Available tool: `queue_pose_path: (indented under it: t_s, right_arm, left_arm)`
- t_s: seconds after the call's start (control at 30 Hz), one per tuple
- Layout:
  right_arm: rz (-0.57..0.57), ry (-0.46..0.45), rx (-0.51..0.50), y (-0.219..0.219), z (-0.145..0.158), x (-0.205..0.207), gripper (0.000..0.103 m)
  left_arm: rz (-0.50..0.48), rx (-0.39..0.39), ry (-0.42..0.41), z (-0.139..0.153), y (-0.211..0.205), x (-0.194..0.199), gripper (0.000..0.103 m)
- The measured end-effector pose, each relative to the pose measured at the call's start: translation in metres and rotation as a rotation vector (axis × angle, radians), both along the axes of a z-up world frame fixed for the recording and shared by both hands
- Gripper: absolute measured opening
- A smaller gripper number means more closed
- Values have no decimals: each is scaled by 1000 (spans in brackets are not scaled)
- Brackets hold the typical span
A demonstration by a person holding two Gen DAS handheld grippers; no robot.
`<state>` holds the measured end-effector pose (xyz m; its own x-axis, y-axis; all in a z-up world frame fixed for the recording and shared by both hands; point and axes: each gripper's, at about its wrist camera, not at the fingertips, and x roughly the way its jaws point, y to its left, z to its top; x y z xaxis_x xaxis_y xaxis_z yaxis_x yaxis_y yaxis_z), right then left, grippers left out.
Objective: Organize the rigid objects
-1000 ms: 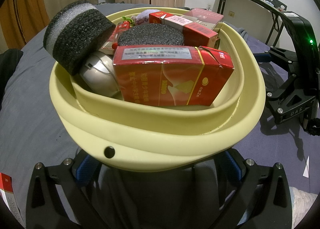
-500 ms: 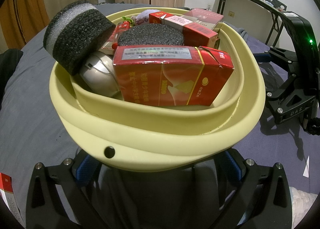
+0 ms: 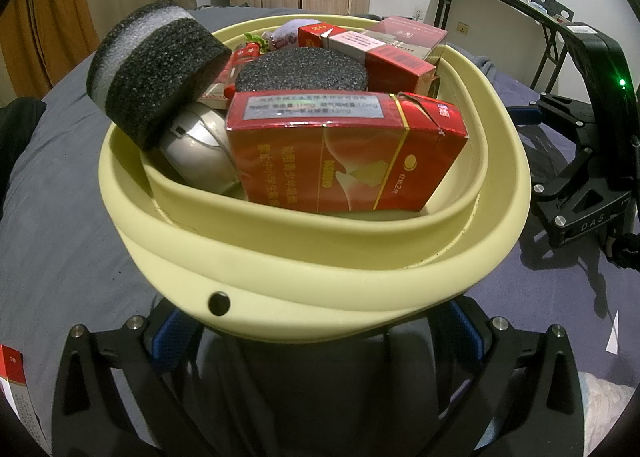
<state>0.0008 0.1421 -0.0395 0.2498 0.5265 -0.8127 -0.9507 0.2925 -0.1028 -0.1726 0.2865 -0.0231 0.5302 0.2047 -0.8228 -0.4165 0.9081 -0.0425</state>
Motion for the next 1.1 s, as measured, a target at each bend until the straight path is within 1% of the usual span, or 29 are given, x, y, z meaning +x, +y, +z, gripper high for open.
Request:
queue_pose_path:
  t_s: [0.37,0.47,0.57,0.7,1.1]
  right_arm:
    - [0,4,2,0,0,-1,103]
    - [1,-13,-2,0,1,-2,103]
    - [1,9,1,-1,1,2,103]
    - [1,-5,-1,0,1,-2,103]
    - [0,1,0,2,-2,-1,103]
  left_arm:
    - [0,-2,-3,1,1,0,103]
    - [-1,1,1,2,0,3,103]
    - [-1,0,2,2,1,2,103]
    - [-2,0,2,3,1,4,103]
    - [-2,0,1,3,1,5,103]
